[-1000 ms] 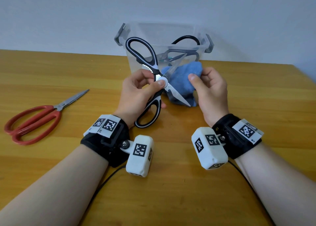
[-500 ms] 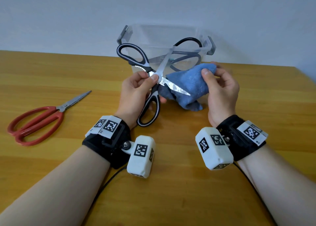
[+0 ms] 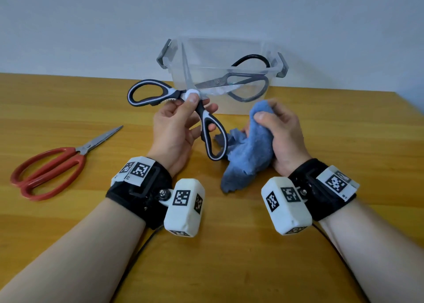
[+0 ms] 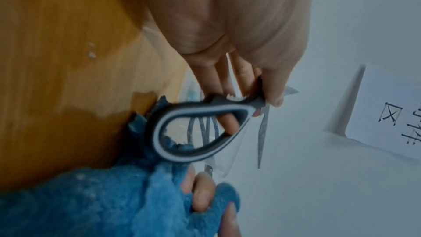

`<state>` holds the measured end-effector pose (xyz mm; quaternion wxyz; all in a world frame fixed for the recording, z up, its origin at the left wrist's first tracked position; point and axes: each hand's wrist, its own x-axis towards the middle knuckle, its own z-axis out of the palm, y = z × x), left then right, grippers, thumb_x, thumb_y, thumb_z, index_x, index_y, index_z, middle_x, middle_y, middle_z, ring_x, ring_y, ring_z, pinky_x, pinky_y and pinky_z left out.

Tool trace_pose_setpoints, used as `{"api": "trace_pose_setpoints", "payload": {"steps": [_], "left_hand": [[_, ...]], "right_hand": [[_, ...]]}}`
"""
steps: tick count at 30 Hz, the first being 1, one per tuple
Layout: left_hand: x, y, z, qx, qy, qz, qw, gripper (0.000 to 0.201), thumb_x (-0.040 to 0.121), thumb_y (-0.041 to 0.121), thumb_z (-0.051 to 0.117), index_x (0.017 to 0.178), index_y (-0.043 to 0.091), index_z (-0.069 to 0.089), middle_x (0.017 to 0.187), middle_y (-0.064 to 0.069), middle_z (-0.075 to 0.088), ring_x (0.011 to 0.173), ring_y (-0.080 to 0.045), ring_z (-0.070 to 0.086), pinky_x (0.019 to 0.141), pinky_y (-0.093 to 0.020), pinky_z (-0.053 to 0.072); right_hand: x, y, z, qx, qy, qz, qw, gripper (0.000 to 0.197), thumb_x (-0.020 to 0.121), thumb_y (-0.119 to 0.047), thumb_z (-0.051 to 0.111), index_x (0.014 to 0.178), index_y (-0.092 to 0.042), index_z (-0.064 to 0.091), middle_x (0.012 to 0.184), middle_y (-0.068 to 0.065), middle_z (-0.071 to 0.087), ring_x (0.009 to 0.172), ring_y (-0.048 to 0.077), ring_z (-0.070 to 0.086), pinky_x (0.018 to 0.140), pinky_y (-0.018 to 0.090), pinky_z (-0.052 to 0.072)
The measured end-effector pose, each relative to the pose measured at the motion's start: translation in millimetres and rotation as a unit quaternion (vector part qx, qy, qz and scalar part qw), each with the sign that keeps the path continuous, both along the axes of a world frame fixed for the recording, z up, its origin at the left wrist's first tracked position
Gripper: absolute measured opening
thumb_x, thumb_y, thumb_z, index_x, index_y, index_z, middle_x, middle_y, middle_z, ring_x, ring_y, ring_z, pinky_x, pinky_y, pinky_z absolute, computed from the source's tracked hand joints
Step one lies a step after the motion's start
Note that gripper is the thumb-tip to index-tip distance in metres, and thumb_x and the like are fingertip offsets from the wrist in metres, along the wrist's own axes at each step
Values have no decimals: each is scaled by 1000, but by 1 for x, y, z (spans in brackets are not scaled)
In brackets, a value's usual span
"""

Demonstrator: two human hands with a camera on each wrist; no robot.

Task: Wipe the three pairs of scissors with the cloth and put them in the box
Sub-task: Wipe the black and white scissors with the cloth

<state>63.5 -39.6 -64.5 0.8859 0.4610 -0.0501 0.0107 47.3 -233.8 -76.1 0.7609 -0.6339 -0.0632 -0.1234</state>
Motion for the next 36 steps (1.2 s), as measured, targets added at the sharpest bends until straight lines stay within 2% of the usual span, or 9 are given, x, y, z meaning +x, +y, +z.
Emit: {"api": "trace_pose_setpoints", "payload": {"steps": [4, 8, 13, 18, 23, 29, 33, 35, 36], "left_hand": [[-1, -2, -2, 34, -11, -59, 998, 8, 96, 9, 64, 101, 2, 62, 96, -12, 74, 100, -33, 74, 63, -39, 60], [-3, -2, -3, 52, -6, -101, 993, 25, 88, 12, 68, 109, 0, 60, 98, -12, 76, 93, -31, 76, 64, -41, 62], [-5, -3, -2, 68, 2, -105, 992, 19, 89, 13, 68, 104, 2, 67, 98, -12, 76, 89, -29, 76, 60, -38, 60], [-7, -4, -2, 78, 21, -117, 990, 19, 94, 16, 66, 105, 1, 68, 98, -13, 75, 88, -26, 74, 59, -33, 58], [-4, -6, -5, 81, 32, -56, 995, 13, 101, 17, 64, 101, 5, 68, 95, -12, 75, 89, -31, 74, 62, -36, 59], [-1, -8, -11, 126, 9, -10, 992, 21, 96, 19, 71, 106, 1, 69, 95, -10, 76, 96, -29, 77, 59, -36, 60], [0, -8, -12, 148, 2, -6, 989, 27, 96, 18, 71, 111, -4, 70, 99, -13, 77, 91, -26, 77, 58, -35, 60], [1, -8, -12, 156, 8, 1, 988, 27, 96, 17, 71, 110, -5, 71, 95, -13, 76, 86, -22, 76, 55, -32, 58], [1, -8, -12, 159, 10, 5, 987, 26, 96, 17, 71, 110, -6, 71, 93, -14, 75, 84, -21, 75, 53, -31, 57]], "right_hand": [[-4, 4, 2, -28, -12, 35, 999, 14, 84, -11, 65, 79, -22, 71, 74, 0, 65, 69, 17, 62, 65, 31, 53], [-5, 4, 2, -31, -5, 35, 999, 8, 87, -14, 65, 87, -19, 71, 79, -3, 67, 74, 15, 64, 66, 28, 53], [-3, 4, 3, -23, -6, -2, 1000, 8, 86, -18, 69, 88, -23, 75, 86, 2, 71, 83, 21, 67, 76, 39, 55], [1, 4, -1, -5, 9, -12, 1000, 16, 90, -23, 71, 104, -15, 73, 100, 19, 70, 96, 43, 68, 87, 64, 54], [-1, 5, 2, 21, 4, -10, 1000, 26, 95, -9, 60, 121, -8, 66, 95, 2, 75, 90, 22, 73, 76, 36, 58], [-1, 8, -2, -210, -61, -88, 972, 33, 98, -12, 65, 128, -23, 63, 118, -21, 66, 112, -8, 62, 98, 17, 49], [0, 16, -2, -337, -104, -100, 930, 34, 99, -12, 62, 132, -10, 65, 118, -1, 67, 108, -4, 57, 94, 6, 43], [-1, 17, -2, -367, -121, -105, 916, 34, 98, -12, 63, 132, -10, 66, 113, 7, 69, 103, 6, 60, 91, 15, 49], [-1, 18, -2, -378, -127, -102, 911, 34, 98, -13, 62, 131, -12, 67, 109, 10, 69, 98, 15, 63, 89, 29, 54]]}}
